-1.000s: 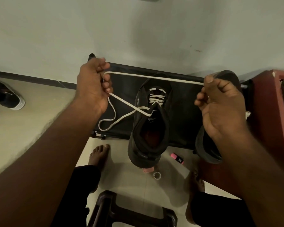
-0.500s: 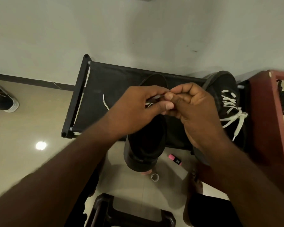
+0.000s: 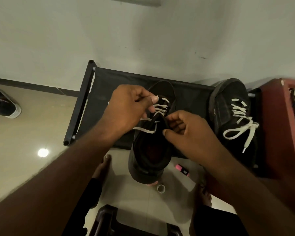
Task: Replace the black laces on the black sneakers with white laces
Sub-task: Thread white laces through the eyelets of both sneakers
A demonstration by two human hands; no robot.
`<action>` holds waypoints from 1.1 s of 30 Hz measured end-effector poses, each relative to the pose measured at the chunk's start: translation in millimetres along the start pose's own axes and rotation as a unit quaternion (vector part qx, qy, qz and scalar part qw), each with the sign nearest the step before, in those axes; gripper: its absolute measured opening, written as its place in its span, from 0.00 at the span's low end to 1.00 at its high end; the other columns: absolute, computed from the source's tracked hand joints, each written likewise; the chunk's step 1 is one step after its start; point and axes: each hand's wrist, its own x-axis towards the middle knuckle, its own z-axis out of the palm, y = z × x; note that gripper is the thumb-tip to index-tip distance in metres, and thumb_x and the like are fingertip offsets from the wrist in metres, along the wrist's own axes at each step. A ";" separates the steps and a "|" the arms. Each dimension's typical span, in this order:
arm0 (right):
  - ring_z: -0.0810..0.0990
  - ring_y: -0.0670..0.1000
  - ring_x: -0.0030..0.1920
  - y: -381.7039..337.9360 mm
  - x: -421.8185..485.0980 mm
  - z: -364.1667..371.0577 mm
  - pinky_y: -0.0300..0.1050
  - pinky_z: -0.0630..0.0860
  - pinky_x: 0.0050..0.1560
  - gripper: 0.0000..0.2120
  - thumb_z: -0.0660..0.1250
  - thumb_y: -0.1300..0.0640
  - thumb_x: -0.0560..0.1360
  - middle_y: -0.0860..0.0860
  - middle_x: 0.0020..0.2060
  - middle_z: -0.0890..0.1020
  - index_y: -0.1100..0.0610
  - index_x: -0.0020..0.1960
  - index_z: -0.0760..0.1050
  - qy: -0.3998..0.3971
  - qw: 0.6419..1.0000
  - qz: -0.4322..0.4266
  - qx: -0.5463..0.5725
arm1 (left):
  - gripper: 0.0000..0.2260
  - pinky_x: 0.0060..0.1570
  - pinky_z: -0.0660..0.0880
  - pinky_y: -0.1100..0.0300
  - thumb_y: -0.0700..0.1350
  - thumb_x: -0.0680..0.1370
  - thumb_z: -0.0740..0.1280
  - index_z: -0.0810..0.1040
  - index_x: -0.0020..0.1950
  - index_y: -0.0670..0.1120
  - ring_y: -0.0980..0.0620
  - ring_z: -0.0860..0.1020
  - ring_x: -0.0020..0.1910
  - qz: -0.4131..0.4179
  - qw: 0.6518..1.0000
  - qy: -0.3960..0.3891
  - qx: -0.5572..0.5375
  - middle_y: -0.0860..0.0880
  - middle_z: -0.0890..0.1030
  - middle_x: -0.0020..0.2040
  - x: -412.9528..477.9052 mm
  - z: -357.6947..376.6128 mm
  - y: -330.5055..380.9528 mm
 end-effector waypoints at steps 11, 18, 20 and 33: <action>0.86 0.49 0.45 7.2 7.7 -16.4 0.37 0.79 0.40 0.13 0.68 0.71 0.76 0.52 0.43 0.87 0.58 0.58 0.76 -0.055 0.948 0.129 0.286 | 0.04 0.30 0.71 0.72 0.44 0.80 0.66 0.77 0.46 0.51 0.60 0.79 0.31 0.022 0.997 -0.048 0.061 0.52 0.83 0.37 -2.1 9.4 4.9; 0.86 0.52 0.50 10.0 10.2 -16.1 0.44 0.83 0.46 0.13 0.66 0.71 0.78 0.56 0.48 0.86 0.59 0.59 0.76 -0.054 0.944 0.146 0.290 | 0.06 0.45 0.73 0.75 0.47 0.77 0.70 0.85 0.51 0.49 0.64 0.79 0.41 0.029 0.987 -0.079 0.137 0.58 0.80 0.40 -5.4 19.0 6.8; 0.86 0.52 0.49 10.3 10.3 -16.3 0.43 0.83 0.44 0.12 0.65 0.71 0.78 0.55 0.47 0.86 0.59 0.58 0.76 -0.056 0.944 0.149 0.290 | 0.08 0.45 0.74 0.72 0.46 0.81 0.66 0.84 0.54 0.47 0.59 0.78 0.41 0.027 0.981 -0.086 0.171 0.55 0.80 0.41 -5.2 21.0 8.3; 0.86 0.52 0.50 12.0 14.9 -17.1 0.44 0.84 0.45 0.13 0.65 0.71 0.78 0.57 0.50 0.86 0.61 0.61 0.75 -0.070 0.939 0.171 0.292 | 0.03 0.43 0.70 0.77 0.44 0.78 0.69 0.81 0.48 0.53 0.62 0.76 0.42 0.031 0.975 -0.094 0.198 0.60 0.76 0.43 -7.1 22.4 12.5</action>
